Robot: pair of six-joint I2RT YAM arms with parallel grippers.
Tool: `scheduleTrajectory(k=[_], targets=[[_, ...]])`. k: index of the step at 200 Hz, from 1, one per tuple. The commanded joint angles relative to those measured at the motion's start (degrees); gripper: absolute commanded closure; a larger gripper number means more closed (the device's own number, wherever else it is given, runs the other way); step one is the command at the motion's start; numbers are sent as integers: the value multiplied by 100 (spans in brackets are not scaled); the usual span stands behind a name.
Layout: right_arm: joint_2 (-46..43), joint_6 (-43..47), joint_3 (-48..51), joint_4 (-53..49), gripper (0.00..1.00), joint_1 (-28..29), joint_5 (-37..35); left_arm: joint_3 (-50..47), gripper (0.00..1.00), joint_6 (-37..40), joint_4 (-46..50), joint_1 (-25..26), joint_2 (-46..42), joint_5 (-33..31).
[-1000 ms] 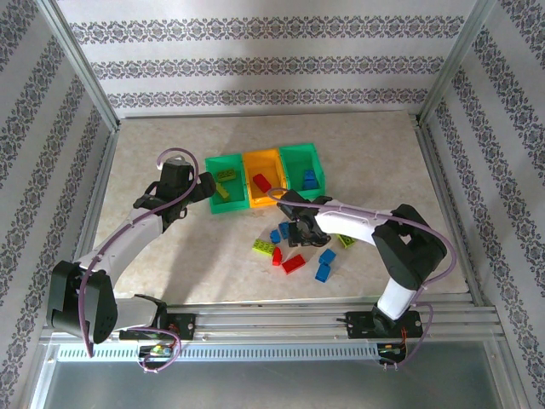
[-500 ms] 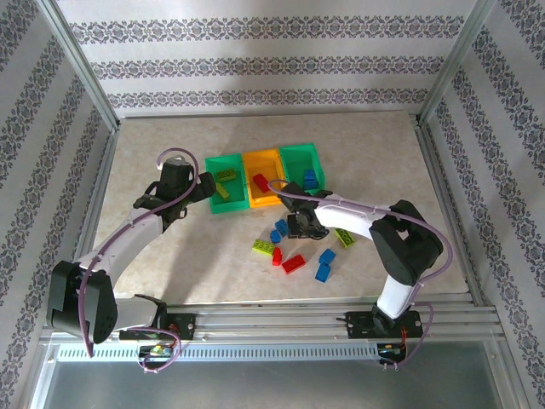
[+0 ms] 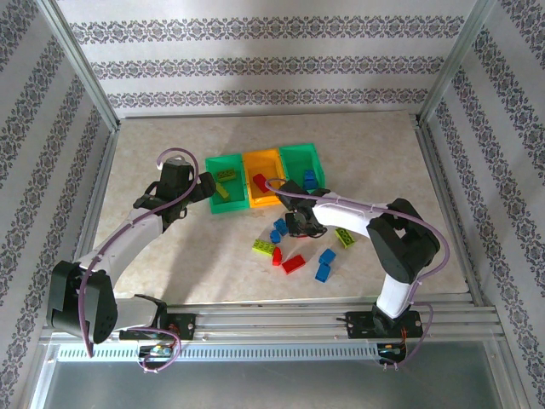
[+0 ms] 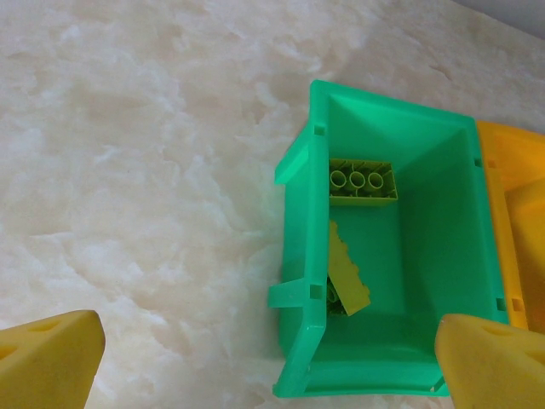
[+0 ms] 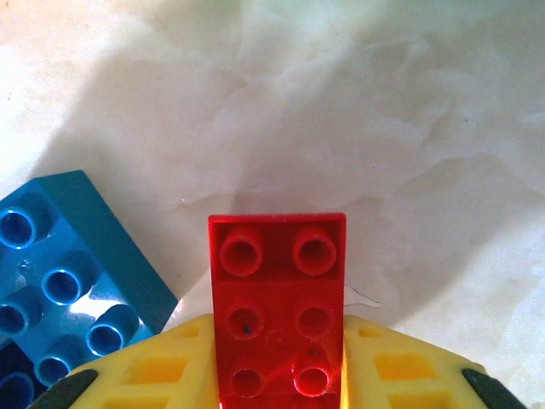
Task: Sort the legos into containers by color
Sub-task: Pick up the lego from the center of the table.
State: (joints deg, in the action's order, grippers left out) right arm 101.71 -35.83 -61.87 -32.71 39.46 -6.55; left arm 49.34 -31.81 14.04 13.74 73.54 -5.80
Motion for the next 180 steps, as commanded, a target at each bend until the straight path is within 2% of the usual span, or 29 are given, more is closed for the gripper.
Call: scheduleTrajectory(k=[1, 59, 100, 180], targets=[[-183, -46, 71, -84, 75, -44, -75, -56, 0, 0, -127, -91, -159, -62], [-514, -31, -24, -172, 77, 50, -241, -67, 0, 0, -138, -91, -186, -55], [-567, 287, -653, -167, 77, 278, -453, -95, 0, -9, -191, -91, -159, -70], [777, 1025, -2822, -125, 77, 364, -579, -160, 0, -27, -209, -91, -256, -23]])
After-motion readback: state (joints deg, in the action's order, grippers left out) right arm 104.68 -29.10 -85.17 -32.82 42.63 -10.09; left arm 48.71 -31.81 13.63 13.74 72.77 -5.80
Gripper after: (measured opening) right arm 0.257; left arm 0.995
